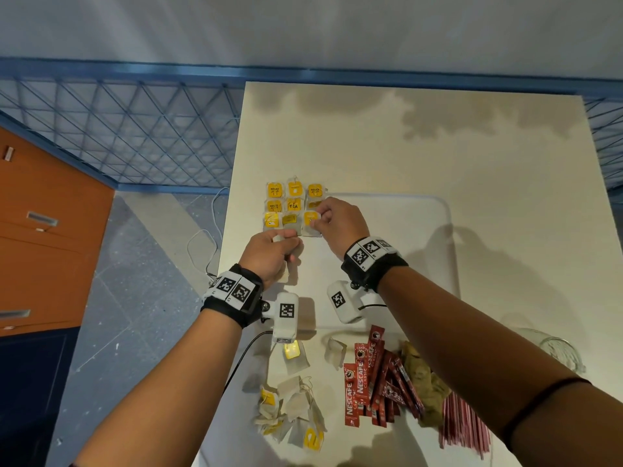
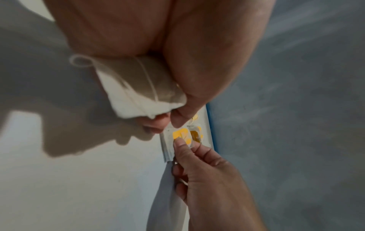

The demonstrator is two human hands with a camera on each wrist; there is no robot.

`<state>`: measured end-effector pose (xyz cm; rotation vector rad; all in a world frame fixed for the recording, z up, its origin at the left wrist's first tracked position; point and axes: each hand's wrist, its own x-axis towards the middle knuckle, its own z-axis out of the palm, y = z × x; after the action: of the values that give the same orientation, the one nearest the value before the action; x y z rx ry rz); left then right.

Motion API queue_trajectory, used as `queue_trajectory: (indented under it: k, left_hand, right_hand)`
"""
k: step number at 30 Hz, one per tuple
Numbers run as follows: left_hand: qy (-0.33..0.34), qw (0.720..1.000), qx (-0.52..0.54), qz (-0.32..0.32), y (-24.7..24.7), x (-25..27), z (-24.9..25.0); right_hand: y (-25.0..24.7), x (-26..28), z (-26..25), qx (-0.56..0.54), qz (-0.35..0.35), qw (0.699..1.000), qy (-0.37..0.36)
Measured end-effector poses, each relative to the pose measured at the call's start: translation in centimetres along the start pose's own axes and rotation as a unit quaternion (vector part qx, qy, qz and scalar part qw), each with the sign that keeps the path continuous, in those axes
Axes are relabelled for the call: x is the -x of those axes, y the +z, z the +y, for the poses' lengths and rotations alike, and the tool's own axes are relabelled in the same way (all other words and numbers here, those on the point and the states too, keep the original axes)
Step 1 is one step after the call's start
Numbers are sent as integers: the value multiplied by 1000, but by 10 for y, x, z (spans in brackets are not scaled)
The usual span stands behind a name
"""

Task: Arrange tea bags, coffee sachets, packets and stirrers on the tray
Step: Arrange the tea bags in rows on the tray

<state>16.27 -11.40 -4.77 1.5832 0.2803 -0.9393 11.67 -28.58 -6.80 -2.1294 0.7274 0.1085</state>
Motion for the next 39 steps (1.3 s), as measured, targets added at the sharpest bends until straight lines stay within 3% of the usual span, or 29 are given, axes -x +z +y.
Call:
queue_trajectory:
  k: [12, 18, 23, 28, 36, 39]
  left_hand:
    - [1, 998, -56, 2, 2, -4, 18]
    - [-65, 994, 54, -65, 0, 10, 23]
    - [-110, 976, 181, -43, -6, 19, 20]
    - [-116, 966, 232, -12, -3, 27, 18]
    - [-67, 963, 263, 4, 9, 41, 15]
    - [-21, 974, 222, 25, 6, 42, 12]
  right_hand:
    - [3, -5, 4, -5, 29, 999, 17]
    - [-7, 19, -9, -44, 50, 998, 13]
    - [-18, 71, -27, -102, -12, 994, -30]
    - [-17, 111, -36, -152, -94, 982, -65]
    - [-5, 117, -30, -132, -69, 985, -82]
    - [-12, 113, -28, -136, -50, 987, -71]
